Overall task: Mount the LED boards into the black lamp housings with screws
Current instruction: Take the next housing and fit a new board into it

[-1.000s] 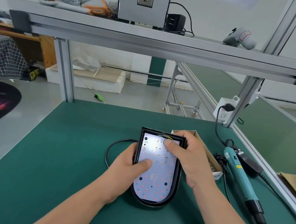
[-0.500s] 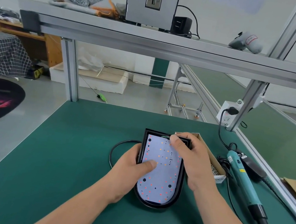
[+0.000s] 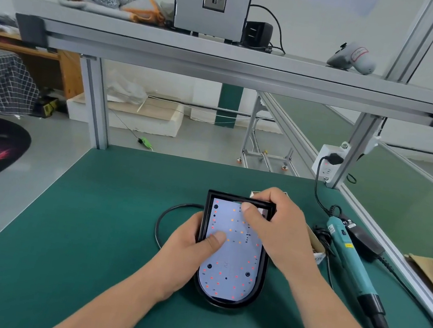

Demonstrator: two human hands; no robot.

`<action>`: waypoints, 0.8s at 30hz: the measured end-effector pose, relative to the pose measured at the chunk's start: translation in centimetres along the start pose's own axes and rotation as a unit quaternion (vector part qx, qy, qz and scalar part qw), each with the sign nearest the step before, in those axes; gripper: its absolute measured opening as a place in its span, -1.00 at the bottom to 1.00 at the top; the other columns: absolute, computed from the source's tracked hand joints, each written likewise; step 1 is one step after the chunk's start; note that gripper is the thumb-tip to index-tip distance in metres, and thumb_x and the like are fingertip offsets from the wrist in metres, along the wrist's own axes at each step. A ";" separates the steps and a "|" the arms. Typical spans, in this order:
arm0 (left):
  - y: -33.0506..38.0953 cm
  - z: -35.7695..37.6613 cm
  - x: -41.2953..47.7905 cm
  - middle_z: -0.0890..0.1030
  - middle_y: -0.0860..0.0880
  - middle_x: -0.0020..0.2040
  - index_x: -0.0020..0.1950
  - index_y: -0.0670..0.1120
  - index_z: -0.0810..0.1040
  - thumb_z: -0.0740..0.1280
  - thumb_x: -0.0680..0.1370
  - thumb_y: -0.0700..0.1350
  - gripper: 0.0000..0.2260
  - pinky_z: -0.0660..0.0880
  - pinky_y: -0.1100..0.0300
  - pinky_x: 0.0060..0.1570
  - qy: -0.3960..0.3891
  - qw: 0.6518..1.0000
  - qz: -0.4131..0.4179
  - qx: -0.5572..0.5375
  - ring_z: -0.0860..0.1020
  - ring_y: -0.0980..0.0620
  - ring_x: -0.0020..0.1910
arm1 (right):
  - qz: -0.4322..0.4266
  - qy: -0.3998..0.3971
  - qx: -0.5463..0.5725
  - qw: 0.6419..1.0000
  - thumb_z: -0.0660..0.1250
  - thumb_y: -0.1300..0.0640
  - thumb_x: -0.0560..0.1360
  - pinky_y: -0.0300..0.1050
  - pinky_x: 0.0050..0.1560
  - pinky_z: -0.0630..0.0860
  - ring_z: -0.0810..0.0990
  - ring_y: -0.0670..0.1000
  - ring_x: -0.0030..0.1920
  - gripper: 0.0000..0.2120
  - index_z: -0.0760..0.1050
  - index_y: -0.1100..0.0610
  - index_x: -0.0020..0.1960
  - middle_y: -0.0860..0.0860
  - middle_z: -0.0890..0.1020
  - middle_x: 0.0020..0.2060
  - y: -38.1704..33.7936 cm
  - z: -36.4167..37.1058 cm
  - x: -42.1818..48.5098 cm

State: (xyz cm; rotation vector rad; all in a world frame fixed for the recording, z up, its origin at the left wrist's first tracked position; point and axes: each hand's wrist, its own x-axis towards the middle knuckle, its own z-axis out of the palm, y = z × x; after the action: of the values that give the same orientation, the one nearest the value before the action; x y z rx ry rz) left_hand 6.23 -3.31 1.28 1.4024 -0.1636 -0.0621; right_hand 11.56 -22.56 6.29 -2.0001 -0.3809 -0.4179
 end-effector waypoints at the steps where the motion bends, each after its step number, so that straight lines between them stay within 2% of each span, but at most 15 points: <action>1: -0.1 0.0 0.0 0.71 -0.04 0.28 0.39 -0.08 0.54 0.40 0.63 -0.03 -0.65 0.63 0.03 0.24 -0.001 1.000 -0.002 -0.004 0.68 -0.08 0.28 | 0.000 -0.001 -0.009 1.000 0.50 0.04 0.53 -0.47 -0.15 0.42 0.59 -0.20 -0.05 -0.87 0.55 -0.10 -0.09 -0.29 0.63 -0.08 0.1 0.1 0.0; 3: -0.1 -0.2 0.1 0.72 -0.05 0.28 0.39 -0.09 0.54 0.39 0.63 -0.05 -0.66 0.63 0.06 0.21 -0.004 1.000 -0.004 -0.009 0.68 -0.10 0.27 | -0.002 -0.004 -0.006 1.000 0.50 0.07 0.53 -0.49 -0.11 0.41 0.58 -0.23 -0.01 -0.86 0.55 -0.10 -0.08 -0.33 0.62 -0.05 0.2 0.3 -0.1; 5: -0.1 -0.2 0.1 0.71 -0.07 0.29 0.40 -0.09 0.54 0.39 0.63 -0.06 -0.66 0.63 0.02 0.24 -0.006 1.000 -0.003 -0.011 0.68 -0.11 0.28 | 0.006 -0.003 0.026 1.000 0.49 0.00 0.49 -0.48 -0.05 0.42 0.60 -0.23 0.04 -0.87 0.56 -0.13 -0.02 -0.32 0.64 -0.02 0.3 0.3 -0.1; 8: -0.1 -0.3 0.1 0.70 -0.09 0.31 0.42 -0.12 0.52 0.37 0.64 -0.08 -0.65 0.59 -0.09 0.32 -0.006 1.000 -0.006 -0.023 0.66 -0.14 0.31 | 0.046 -0.018 0.123 0.991 0.52 -0.06 0.43 -0.24 0.15 0.52 0.64 -0.17 0.14 -0.76 0.61 -0.19 0.08 -0.25 0.67 0.07 0.7 0.2 -0.1; 10: -0.1 -0.4 0.1 0.69 -0.10 0.32 0.42 -0.12 0.53 0.36 0.64 -0.09 -0.65 0.57 -0.14 0.34 -0.007 1.000 -0.011 -0.025 0.66 -0.15 0.31 | 0.065 -0.050 0.175 0.981 0.55 -0.02 0.41 -0.11 0.14 0.57 0.67 -0.09 0.11 -0.72 0.63 -0.19 0.09 -0.18 0.70 0.06 1.0 0.1 -0.1; 12: -0.3 -0.5 0.2 0.69 -0.09 0.32 0.42 -0.11 0.53 0.35 0.65 -0.09 -0.66 0.55 -0.18 0.37 -0.008 1.000 -0.015 -0.021 0.66 -0.15 0.32 | 0.066 -0.066 0.168 0.981 0.56 0.01 0.41 -0.06 0.13 0.60 0.70 -0.06 0.09 -0.71 0.64 -0.20 0.10 -0.15 0.71 0.05 1.2 0.1 0.0; 13: -0.3 -0.5 0.2 0.69 -0.08 0.32 0.42 -0.10 0.52 0.36 0.65 -0.09 -0.66 0.55 -0.20 0.38 -0.006 1.000 -0.016 -0.018 0.66 -0.14 0.32 | 0.061 -0.062 0.147 0.985 0.55 0.01 0.41 -0.08 0.12 0.61 0.70 -0.09 0.08 -0.71 0.63 -0.23 0.09 -0.18 0.71 0.04 1.2 0.1 0.0; 16: -0.4 -0.5 0.2 0.70 -0.06 0.32 0.43 -0.08 0.52 0.37 0.63 -0.09 -0.65 0.52 -0.25 0.39 0.004 1.000 -0.021 -0.006 0.66 -0.14 0.32 | 0.039 -0.044 0.093 0.994 0.54 -0.03 0.41 -0.33 -0.05 0.58 0.67 -0.20 -0.03 -0.74 0.60 -0.29 0.02 -0.29 0.69 -0.04 1.0 0.1 0.1; 20: -0.4 -0.6 0.5 0.71 -0.06 0.28 0.36 -0.02 0.59 0.39 0.60 -0.06 -0.68 0.50 -0.33 0.39 0.021 0.999 -0.032 0.000 0.66 -0.20 0.29 | 0.044 -0.037 0.091 0.994 0.57 0.00 0.39 -0.22 -0.08 0.59 0.69 -0.16 -0.10 -0.77 0.61 -0.22 -0.03 -0.23 0.71 -0.08 0.8 0.2 0.4; 24: -0.5 -0.5 0.6 0.72 -0.05 0.26 0.32 0.03 0.62 0.38 0.60 -0.05 -0.71 0.51 -0.32 0.38 0.029 0.999 -0.035 0.005 0.67 -0.18 0.27 | 0.056 -0.035 0.129 0.989 0.56 0.00 0.35 -0.39 -0.17 0.53 0.65 -0.23 -0.18 -0.76 0.62 -0.20 -0.04 -0.23 0.70 -0.16 0.5 0.4 0.2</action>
State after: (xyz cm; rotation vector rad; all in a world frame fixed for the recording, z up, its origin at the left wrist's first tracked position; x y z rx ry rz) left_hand 6.90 -2.99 0.74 1.4173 -0.0663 -0.0790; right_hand 12.01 -22.38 5.86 -1.7757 -0.3464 -0.2163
